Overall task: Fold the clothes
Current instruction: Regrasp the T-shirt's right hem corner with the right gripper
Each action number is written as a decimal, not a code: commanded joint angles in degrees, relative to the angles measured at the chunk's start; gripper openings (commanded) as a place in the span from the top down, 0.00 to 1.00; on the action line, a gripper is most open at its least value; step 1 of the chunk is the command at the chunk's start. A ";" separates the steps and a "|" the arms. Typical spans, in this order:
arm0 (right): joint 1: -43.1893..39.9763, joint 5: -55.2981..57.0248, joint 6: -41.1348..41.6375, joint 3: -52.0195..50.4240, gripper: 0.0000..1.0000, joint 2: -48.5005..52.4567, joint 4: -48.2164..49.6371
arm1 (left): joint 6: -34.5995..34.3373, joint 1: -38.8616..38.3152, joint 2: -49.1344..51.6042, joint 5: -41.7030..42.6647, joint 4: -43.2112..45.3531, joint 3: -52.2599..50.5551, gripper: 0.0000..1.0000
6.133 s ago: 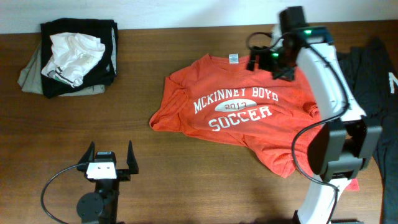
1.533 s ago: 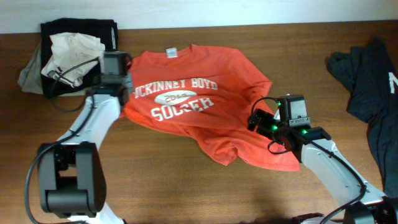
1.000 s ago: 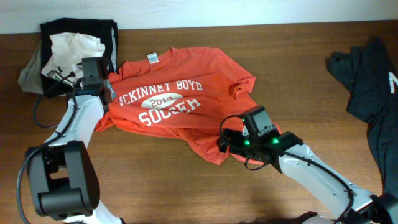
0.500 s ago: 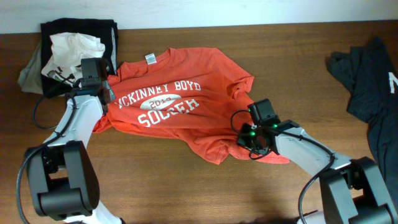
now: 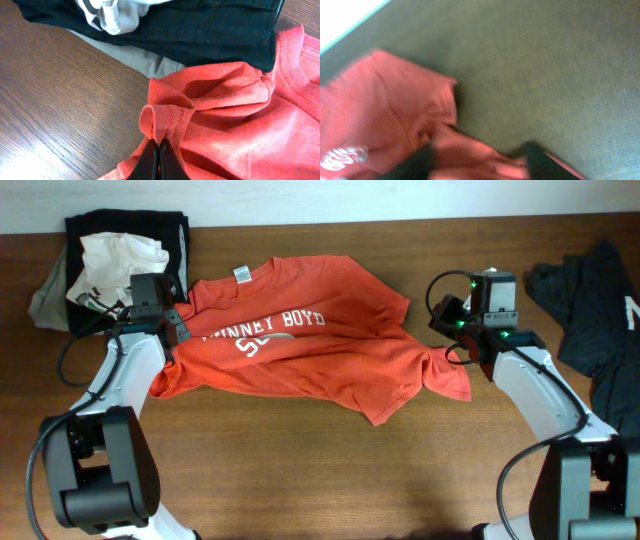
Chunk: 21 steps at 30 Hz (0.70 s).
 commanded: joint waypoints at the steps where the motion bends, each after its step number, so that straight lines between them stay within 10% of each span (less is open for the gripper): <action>1: 0.33 -5.57 -0.81 0.48 0.14 0.59 -6.45 | -1.64 -0.15 -0.98 1.29 -0.72 0.00 0.99; 6: 2.16 -22.03 -6.60 0.46 0.12 -0.15 -23.91 | -1.66 -0.13 -0.98 1.31 -0.76 0.00 0.99; 21: 12.98 -2.08 8.31 -0.44 0.15 11.58 -24.02 | -1.66 -0.13 -0.98 2.14 -1.57 0.00 0.99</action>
